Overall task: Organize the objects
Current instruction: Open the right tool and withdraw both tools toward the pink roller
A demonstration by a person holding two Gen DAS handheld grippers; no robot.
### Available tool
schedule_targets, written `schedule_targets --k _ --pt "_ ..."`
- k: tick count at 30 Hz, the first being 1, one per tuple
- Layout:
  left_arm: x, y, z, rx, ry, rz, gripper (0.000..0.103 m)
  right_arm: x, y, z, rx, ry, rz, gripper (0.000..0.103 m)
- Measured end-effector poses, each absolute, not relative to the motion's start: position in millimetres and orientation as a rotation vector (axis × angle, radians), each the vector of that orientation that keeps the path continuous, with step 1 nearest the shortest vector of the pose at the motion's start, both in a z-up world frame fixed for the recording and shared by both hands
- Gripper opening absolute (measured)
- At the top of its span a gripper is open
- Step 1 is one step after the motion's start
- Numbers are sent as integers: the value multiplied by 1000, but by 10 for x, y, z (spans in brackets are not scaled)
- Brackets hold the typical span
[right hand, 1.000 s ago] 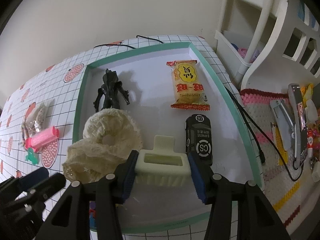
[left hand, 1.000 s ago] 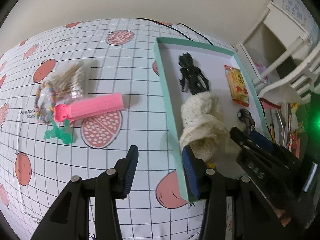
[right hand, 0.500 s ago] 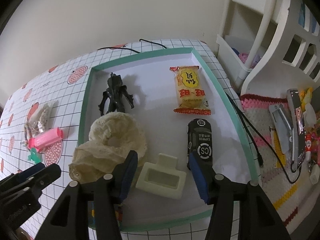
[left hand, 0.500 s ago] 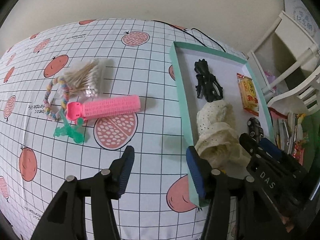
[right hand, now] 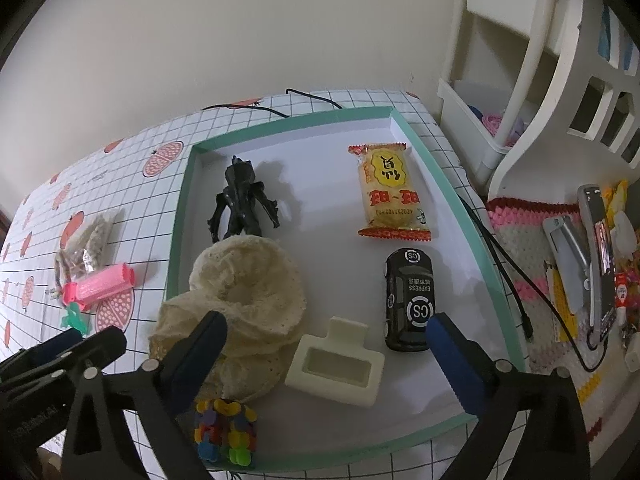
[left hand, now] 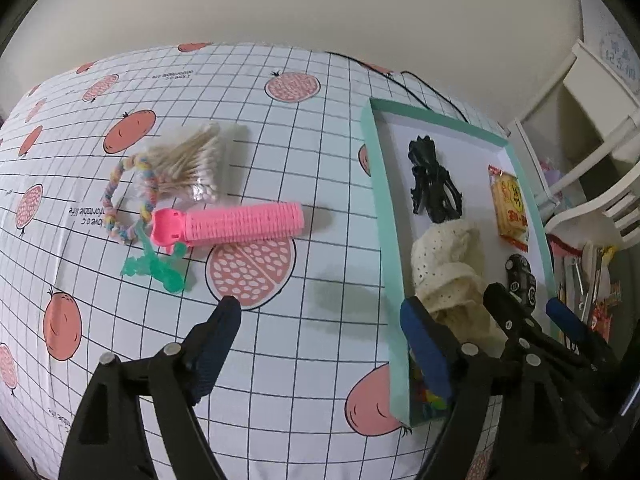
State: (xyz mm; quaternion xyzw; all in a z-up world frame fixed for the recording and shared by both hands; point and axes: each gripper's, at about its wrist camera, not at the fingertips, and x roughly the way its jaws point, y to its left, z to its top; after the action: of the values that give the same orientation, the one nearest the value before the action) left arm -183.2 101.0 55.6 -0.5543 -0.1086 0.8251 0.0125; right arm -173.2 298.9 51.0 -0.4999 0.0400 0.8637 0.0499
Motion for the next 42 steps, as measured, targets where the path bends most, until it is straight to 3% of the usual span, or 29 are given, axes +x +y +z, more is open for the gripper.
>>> schedule_targets --k 2,6,18,29,42 --pt "-1835 1011 566 -1715 -345 2580 84 -1731 2991 511 -1514 117 2628 102" --pt "-1831 1004 572 -1696 -357 2602 97 -1736 2992 499 -1515 122 2627 103" --pt "-1833 815 610 -1669 -407 2693 98 -1773 2900 489 -1503 118 2636 103" --pt "-1832 158 798 -1604 -615 2858 98 -1881 2460 838 -1344 176 2772 103" --pt "-1964 -560 760 -1702 -682 2921 98 -2021 1651 964 -1357 -53 2903 103"
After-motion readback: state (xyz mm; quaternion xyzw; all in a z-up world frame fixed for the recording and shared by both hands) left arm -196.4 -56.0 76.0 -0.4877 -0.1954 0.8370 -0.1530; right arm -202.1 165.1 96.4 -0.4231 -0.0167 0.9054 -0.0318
